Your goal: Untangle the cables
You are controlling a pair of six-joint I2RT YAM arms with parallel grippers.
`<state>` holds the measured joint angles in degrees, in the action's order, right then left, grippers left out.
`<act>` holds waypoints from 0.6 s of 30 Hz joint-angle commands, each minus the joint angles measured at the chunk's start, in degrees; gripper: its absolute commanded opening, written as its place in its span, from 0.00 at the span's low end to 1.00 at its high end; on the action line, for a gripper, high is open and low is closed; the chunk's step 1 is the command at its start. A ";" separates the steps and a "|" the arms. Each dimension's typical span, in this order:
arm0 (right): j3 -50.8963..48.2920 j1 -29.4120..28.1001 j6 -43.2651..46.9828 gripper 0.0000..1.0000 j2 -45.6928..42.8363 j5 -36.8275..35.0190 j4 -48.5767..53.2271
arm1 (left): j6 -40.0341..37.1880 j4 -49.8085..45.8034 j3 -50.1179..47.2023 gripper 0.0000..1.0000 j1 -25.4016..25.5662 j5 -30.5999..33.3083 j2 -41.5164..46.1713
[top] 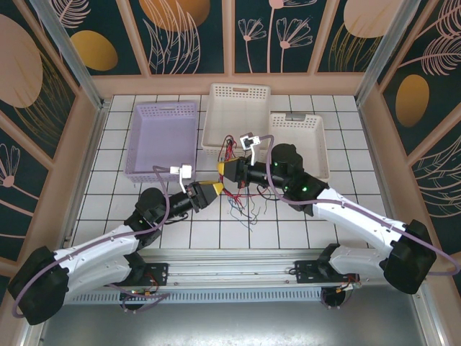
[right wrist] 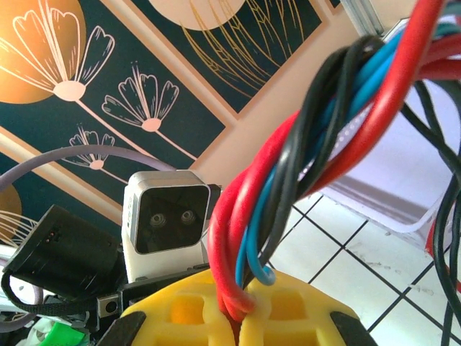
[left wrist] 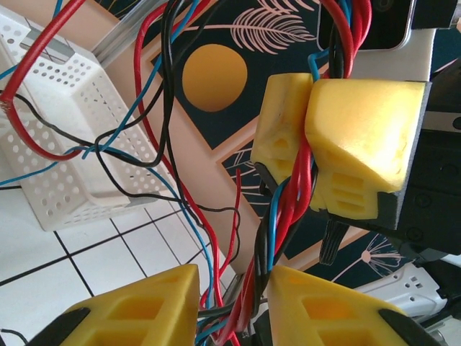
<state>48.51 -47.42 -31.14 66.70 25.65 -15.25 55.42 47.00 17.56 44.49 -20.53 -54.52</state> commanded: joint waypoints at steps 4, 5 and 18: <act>-0.87 -0.75 -1.37 0.00 0.46 2.04 -3.65 | 1.36 6.08 0.16 0.26 0.33 -1.17 -1.20; -0.84 -0.83 -1.38 0.00 0.45 2.12 -3.68 | 1.45 6.42 0.06 0.24 0.31 -1.21 -1.33; -1.47 -0.75 -1.56 0.00 -0.24 1.77 -3.30 | 2.16 8.45 -2.88 0.00 0.31 0.02 1.04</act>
<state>48.05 -47.66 -32.10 67.07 26.06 -16.14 57.36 52.53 15.70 44.60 -21.87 -55.11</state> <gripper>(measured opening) 0.058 0.040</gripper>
